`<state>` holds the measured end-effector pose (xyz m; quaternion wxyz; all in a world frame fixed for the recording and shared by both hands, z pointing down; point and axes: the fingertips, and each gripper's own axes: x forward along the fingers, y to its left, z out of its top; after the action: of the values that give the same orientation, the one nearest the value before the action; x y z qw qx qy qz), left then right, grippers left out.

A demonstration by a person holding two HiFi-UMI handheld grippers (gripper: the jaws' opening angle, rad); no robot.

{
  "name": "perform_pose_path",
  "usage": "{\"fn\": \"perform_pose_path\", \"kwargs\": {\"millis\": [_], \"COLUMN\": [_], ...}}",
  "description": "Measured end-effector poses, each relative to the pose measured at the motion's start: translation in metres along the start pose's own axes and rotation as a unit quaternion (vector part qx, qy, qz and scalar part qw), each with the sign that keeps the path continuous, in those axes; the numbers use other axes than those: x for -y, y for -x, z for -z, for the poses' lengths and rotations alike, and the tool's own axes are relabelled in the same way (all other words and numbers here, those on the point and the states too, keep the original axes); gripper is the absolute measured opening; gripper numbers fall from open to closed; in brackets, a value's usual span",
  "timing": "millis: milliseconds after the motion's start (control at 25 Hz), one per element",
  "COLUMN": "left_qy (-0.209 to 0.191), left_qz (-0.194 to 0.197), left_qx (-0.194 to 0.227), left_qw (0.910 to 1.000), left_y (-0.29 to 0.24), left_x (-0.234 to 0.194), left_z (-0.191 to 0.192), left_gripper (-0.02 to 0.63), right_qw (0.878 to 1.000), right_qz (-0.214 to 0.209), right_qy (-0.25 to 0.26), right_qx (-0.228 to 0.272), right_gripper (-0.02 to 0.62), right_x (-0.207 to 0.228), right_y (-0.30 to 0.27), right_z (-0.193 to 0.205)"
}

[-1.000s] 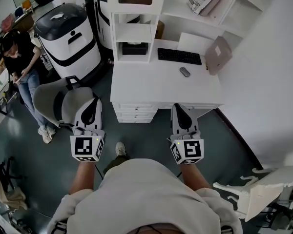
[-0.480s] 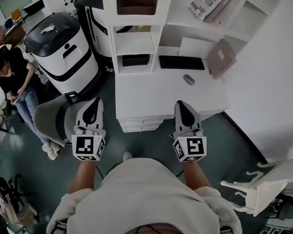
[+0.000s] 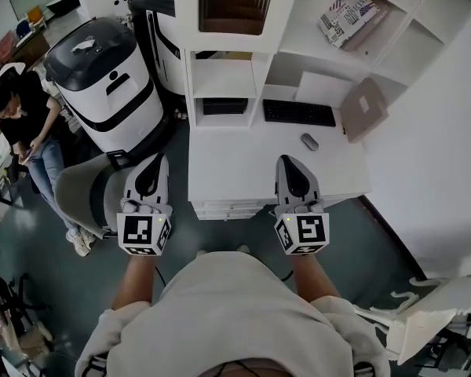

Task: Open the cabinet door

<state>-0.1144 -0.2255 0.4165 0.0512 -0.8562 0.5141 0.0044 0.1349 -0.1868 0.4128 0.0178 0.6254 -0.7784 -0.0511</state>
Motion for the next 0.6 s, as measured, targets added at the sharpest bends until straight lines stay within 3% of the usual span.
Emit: {"fn": "perform_pose_path", "kwargs": {"millis": [440,600], "left_qy": [0.006,0.008], "left_qz": [-0.027,-0.027], "left_qx": [-0.002,-0.003], "left_qw": [0.9996,0.9996], "left_y": [-0.017,-0.023], "left_x": [-0.001,0.0], "left_z": [0.0,0.002], "left_gripper": [-0.002,-0.002], "right_qw": [1.0,1.0], "right_qz": [-0.02,-0.02], "right_qy": [0.0,0.0], "right_qx": [0.011,0.008], "right_gripper": [0.031,0.069], "right_x": [0.023,0.028], "right_y": [-0.027,-0.029], "right_z": [-0.01,-0.009]}}
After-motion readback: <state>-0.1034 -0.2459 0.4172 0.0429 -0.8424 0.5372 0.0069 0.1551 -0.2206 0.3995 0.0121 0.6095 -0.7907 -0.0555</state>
